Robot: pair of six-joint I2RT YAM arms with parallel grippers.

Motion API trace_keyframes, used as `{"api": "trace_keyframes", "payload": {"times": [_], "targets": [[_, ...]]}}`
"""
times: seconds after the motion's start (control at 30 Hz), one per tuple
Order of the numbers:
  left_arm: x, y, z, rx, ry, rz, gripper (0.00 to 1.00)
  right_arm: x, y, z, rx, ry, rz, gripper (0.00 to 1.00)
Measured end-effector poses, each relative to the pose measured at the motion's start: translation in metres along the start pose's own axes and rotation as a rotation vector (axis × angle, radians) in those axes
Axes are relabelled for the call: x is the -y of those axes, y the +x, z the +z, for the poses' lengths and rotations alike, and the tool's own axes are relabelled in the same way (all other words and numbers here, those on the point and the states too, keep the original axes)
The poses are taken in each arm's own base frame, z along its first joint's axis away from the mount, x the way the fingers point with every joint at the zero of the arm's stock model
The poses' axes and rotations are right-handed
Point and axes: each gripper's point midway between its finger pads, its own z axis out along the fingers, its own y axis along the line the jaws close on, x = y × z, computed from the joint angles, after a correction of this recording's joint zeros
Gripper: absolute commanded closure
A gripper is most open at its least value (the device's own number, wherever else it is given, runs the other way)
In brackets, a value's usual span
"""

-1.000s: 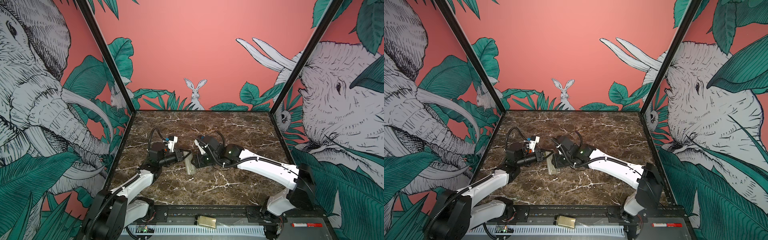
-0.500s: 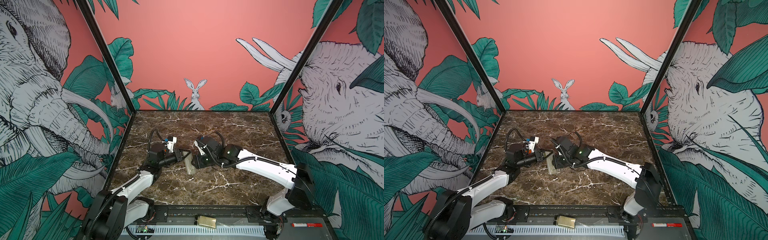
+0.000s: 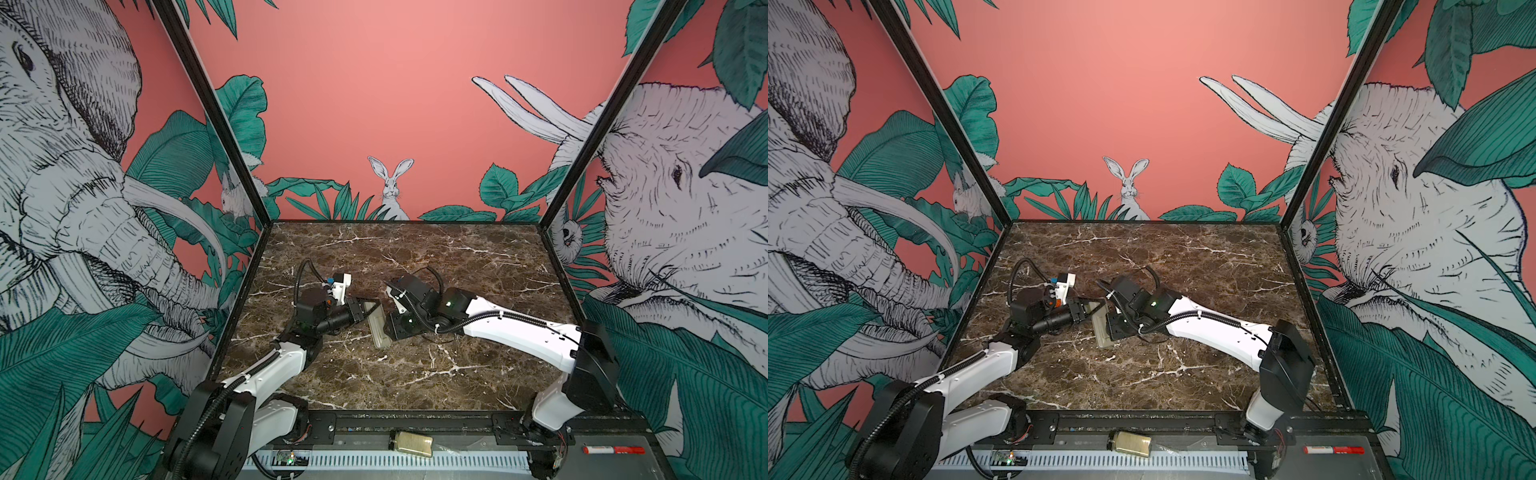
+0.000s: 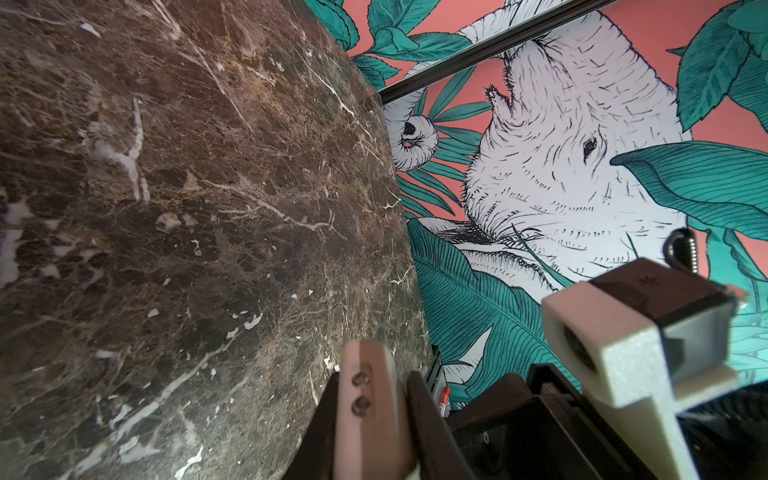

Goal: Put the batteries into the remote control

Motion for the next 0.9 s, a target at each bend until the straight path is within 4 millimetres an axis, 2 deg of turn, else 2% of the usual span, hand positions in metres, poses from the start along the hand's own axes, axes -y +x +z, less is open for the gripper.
{"api": "trace_keyframes", "payload": {"times": [0.33, 0.9], "targets": [[0.004, -0.002, -0.001, 0.009, 0.012, 0.002, 1.00, -0.001, 0.001, 0.004, -0.013, 0.001, 0.003, 0.56], [-0.002, -0.002, -0.003, 0.028, 0.009, -0.024, 1.00, 0.000, 0.000, 0.015, -0.027, 0.012, 0.007, 0.57]]}}
